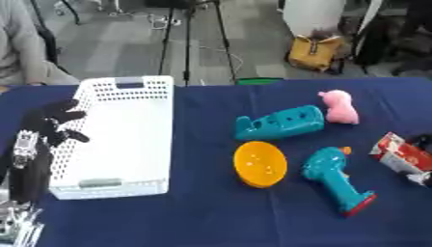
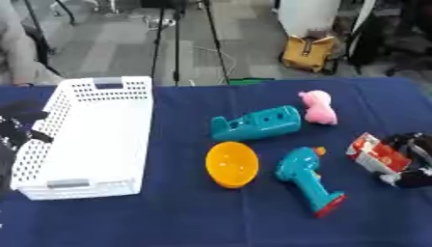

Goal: Pick up objects on the table and place them in the box.

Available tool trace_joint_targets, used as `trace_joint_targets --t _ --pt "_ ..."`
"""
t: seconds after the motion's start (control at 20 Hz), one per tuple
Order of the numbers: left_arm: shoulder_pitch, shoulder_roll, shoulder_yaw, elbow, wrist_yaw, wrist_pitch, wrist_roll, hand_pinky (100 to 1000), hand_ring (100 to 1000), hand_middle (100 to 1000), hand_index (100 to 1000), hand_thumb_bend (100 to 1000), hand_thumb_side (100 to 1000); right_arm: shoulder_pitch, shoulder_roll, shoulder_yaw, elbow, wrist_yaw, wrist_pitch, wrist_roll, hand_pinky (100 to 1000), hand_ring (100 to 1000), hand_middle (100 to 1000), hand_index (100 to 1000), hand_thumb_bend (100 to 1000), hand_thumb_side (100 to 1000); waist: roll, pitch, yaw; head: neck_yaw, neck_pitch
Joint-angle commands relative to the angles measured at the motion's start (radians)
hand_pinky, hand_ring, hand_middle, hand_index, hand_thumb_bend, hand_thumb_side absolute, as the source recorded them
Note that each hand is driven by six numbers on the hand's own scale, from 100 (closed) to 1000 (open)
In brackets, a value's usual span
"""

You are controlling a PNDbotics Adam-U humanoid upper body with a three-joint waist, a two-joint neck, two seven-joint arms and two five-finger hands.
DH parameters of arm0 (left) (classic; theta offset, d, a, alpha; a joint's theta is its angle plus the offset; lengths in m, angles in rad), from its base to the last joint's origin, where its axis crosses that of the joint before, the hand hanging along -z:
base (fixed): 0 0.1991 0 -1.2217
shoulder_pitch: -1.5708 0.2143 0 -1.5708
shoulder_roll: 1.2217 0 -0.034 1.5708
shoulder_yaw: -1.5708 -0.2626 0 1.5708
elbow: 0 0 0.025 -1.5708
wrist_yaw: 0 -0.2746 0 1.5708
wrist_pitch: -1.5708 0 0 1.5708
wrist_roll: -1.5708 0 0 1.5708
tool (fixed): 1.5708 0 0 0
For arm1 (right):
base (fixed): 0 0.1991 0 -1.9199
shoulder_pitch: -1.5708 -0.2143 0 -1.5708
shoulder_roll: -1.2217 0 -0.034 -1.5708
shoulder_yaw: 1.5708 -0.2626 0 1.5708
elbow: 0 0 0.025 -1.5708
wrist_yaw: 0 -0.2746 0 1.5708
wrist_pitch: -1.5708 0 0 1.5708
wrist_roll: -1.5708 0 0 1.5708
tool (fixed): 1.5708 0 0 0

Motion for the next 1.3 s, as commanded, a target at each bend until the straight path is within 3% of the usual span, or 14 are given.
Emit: trace_joint_targets --t 0.05,0.5,0.55,0.6,1.05,1.3 --pt "-0.002 0.015 0.002 -0.016 0.004 -0.001 -0.002 529 767 777 791 300 1000 -0.007 -0.032 -0.004 -0.04 -0.014 0.001 -0.033 268 321 540 752 477 223 -0.001 -0.01 -0.002 0.006 0.003" --pt "-0.002 0.016 0.002 -0.015 0.004 -0.001 -0.002 528 767 777 791 300 1000 -0.016 -0.043 -0.003 -0.169 -0.077 -0.009 -0.071 254 302 528 744 447 192 -0.003 -0.012 -0.003 0.01 0.002" --pt "-0.001 0.016 0.002 -0.015 0.004 -0.001 -0.002 528 767 777 791 293 1000 -0.017 -0.044 -0.002 -0.182 -0.085 -0.01 -0.068 253 300 527 744 398 289 -0.003 -0.012 -0.003 0.011 0.002" --pt "-0.001 0.017 0.002 -0.015 0.004 -0.001 -0.002 528 767 777 791 300 1000 -0.019 -0.045 -0.001 -0.198 -0.095 -0.012 -0.065 253 301 527 744 449 192 -0.004 -0.012 -0.002 0.011 0.002" --pt "-0.002 0.018 0.001 -0.015 0.005 -0.001 -0.003 527 768 776 791 301 1000 -0.043 -0.048 0.008 -0.291 -0.18 -0.011 -0.028 245 290 519 741 437 193 -0.006 -0.013 0.0 0.015 -0.001" --pt "-0.003 0.018 0.001 -0.015 0.006 -0.001 -0.004 526 768 776 791 301 1000 -0.07 -0.039 0.013 -0.326 -0.272 -0.002 -0.002 234 276 506 737 444 172 -0.006 -0.012 0.003 0.016 -0.005"
